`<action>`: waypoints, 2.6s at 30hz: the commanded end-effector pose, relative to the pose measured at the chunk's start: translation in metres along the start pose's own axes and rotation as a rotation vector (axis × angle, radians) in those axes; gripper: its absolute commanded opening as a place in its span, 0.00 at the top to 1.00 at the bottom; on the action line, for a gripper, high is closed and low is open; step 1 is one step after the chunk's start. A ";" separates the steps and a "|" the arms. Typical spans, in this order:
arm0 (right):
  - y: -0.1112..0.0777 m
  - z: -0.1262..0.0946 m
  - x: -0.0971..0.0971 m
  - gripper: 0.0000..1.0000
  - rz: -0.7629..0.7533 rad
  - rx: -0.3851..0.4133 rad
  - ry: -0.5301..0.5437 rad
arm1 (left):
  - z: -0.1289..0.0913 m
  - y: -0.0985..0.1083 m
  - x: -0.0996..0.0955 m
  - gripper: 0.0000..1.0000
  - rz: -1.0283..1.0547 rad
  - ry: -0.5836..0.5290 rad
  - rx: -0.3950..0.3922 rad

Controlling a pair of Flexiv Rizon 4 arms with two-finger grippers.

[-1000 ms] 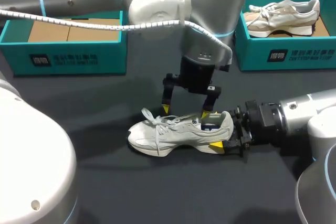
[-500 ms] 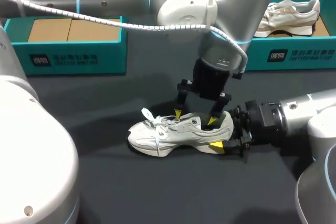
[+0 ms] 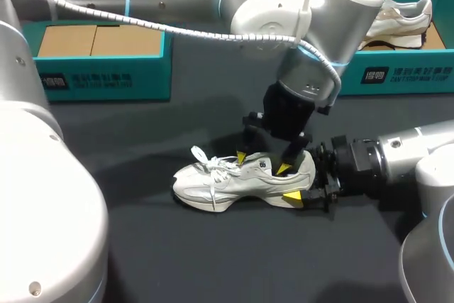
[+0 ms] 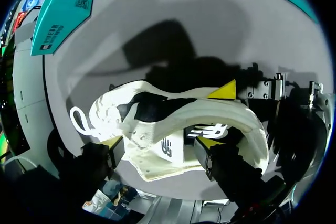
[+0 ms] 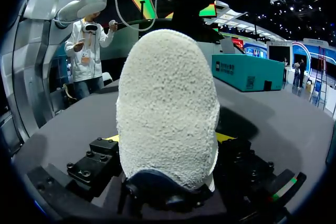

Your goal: Take the shoe out of the shoebox, open the shoe tongue, remove and reinsert the insole, then place the shoe into the shoebox

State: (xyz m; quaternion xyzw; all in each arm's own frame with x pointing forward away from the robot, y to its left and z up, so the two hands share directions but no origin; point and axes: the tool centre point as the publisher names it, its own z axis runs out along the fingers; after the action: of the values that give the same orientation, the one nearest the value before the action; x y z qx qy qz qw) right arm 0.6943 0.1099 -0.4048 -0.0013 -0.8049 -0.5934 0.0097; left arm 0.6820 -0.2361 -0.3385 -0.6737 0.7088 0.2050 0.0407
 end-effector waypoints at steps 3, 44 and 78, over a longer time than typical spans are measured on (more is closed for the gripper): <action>0.001 0.002 0.002 1.00 0.002 0.005 0.000 | 0.001 0.000 0.005 0.16 -0.018 -0.054 0.003; 0.001 0.002 0.002 1.00 0.002 0.005 0.000 | -0.003 0.013 -0.035 0.78 -0.081 -0.114 0.095; 0.001 0.002 0.002 1.00 0.002 0.005 0.000 | 0.028 0.022 -0.128 1.00 -0.213 0.344 0.162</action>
State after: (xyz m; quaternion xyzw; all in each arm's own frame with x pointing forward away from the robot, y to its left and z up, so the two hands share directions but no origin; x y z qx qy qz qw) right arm 0.6941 0.1112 -0.4036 -0.0009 -0.8048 -0.5935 0.0099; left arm 0.6659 -0.1168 -0.3115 -0.7615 0.6431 0.0712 0.0392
